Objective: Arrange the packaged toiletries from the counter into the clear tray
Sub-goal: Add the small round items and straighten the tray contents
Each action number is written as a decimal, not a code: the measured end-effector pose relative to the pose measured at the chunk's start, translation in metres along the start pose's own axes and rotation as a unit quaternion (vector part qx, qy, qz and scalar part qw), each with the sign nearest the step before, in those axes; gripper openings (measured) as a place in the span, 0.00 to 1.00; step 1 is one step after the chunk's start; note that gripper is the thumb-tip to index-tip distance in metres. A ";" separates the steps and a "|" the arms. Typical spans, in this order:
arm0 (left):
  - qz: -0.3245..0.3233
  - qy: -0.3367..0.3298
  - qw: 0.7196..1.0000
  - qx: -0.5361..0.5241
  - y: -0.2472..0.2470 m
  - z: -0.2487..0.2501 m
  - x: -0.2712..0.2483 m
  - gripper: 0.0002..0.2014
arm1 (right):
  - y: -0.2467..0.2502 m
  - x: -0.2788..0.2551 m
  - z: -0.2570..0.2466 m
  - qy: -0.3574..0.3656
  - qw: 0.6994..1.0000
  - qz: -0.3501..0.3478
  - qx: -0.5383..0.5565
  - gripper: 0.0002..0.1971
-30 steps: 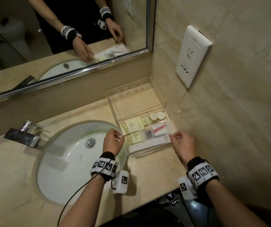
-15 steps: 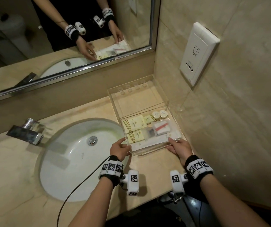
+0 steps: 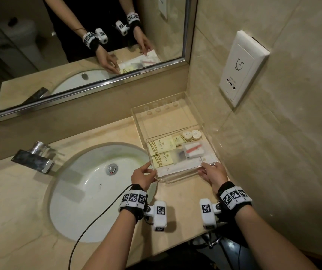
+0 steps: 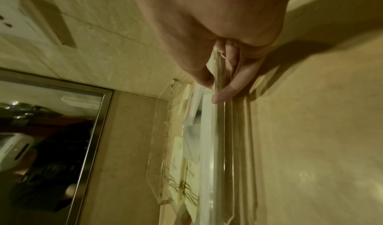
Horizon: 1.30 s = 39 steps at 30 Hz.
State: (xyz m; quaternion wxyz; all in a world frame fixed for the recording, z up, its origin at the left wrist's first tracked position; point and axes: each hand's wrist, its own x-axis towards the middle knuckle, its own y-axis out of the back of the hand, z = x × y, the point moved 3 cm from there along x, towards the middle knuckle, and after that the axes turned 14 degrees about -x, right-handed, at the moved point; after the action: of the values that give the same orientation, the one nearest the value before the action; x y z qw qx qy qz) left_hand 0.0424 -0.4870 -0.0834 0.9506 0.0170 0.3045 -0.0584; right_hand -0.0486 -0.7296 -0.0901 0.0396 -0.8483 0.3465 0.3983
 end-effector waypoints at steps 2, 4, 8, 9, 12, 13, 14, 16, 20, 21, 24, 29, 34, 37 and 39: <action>-0.004 0.002 1.000 0.002 0.001 0.000 0.003 0.27 | -0.002 0.000 0.000 0.002 1.000 -0.002 0.001 0.21; -0.007 0.001 1.000 -0.004 0.002 -0.001 0.005 0.26 | -0.003 -0.001 0.001 0.011 1.000 -0.001 0.002 0.20; 0.000 0.001 1.000 -0.009 0.004 -0.005 0.007 0.27 | -0.003 -0.004 -0.002 0.022 1.000 -0.002 0.012 0.20; 0.003 0.002 1.000 -0.012 0.004 -0.007 0.008 0.27 | -0.003 -0.004 -0.004 0.022 1.000 -0.006 0.009 0.21; 0.009 0.000 1.000 -0.014 0.003 -0.004 0.010 0.28 | -0.005 -0.004 -0.015 0.023 1.000 -0.013 0.001 0.21; 0.010 -0.002 1.000 -0.014 0.001 -0.001 0.011 0.27 | -0.006 -0.003 -0.019 0.020 1.000 -0.012 -0.004 0.19; 0.014 -0.006 1.000 -0.018 -0.001 0.004 0.011 0.27 | -0.007 -0.002 -0.023 0.020 1.000 -0.012 -0.006 0.18; 0.020 -0.008 0.999 -0.033 -0.005 0.013 0.011 0.26 | -0.010 0.001 -0.031 0.023 0.999 -0.018 -0.018 0.17; 0.022 0.014 0.996 -0.090 -0.009 0.025 0.015 0.25 | -0.018 0.007 -0.047 0.026 0.999 -0.035 -0.012 0.21; 0.027 0.017 0.994 -0.101 -0.010 0.027 0.017 0.24 | -0.021 0.009 -0.051 0.025 0.999 -0.043 0.005 0.20; 0.050 0.024 0.989 -0.135 -0.013 0.033 0.021 0.19 | -0.030 0.007 -0.062 0.012 0.994 -0.080 0.076 0.09; 0.077 0.054 0.967 -0.236 -0.020 0.035 0.018 0.14 | -0.043 0.010 -0.079 -0.039 0.975 -0.146 0.163 0.13; 0.069 0.125 0.935 -0.326 -0.035 0.034 0.012 0.16 | -0.046 0.015 -0.079 -0.047 0.981 -0.137 0.129 0.10; 0.058 0.172 0.914 -0.363 -0.041 0.041 0.002 0.08 | -0.041 0.009 -0.077 -0.031 0.991 -0.098 0.087 0.13; 0.056 0.184 0.897 -0.398 -0.044 0.043 -0.002 0.07 | -0.039 0.009 -0.077 -0.020 0.991 -0.083 0.104 0.09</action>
State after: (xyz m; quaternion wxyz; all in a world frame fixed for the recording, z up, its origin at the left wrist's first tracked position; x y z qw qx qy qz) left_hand 0.0604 -0.5337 -0.0474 0.8068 -0.3354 0.4701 0.1251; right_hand 0.0298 -0.7314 -0.0528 0.1674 -0.8574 0.3139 0.3719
